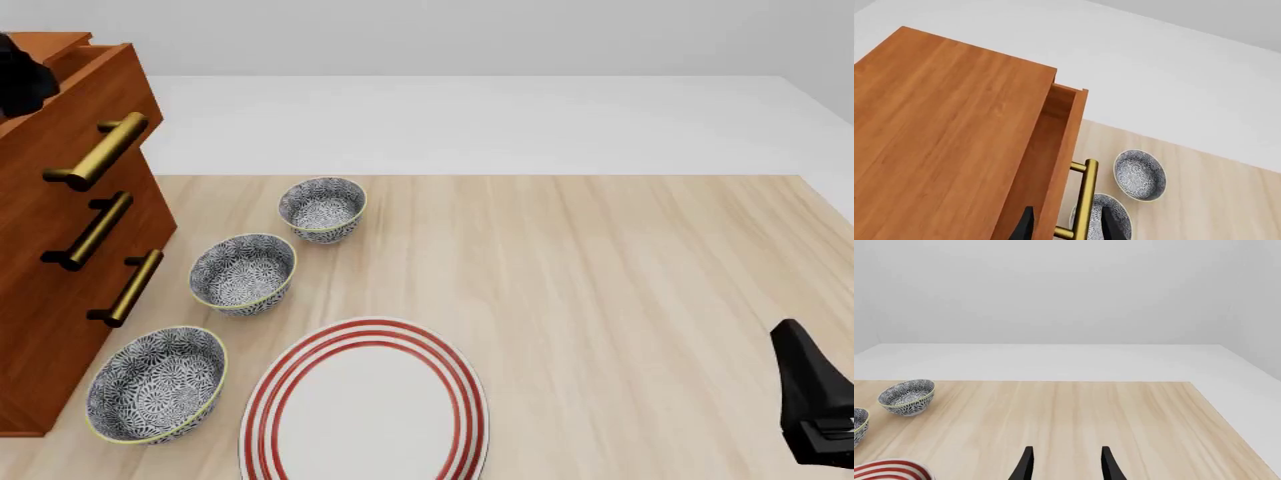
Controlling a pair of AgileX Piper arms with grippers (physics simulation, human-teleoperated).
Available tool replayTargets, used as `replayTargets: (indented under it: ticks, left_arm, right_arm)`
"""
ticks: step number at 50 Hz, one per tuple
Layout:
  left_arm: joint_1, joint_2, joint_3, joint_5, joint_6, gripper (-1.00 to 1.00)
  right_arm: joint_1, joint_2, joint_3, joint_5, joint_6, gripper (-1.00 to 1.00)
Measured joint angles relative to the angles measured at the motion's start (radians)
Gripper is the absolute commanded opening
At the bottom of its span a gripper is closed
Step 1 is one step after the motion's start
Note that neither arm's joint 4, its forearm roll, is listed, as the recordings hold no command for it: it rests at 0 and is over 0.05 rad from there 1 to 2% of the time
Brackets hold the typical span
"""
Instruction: Open the top drawer of the cabinet.
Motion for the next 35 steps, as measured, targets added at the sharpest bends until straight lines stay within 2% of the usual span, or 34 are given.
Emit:
replayTargets:
  ticks: [35]
  left_arm:
    - [0.017,0.052,-0.004,-0.032,0.01,1.0]
  right_arm:
    - [0.0,0.0,0.0,0.0,0.0,1.0]
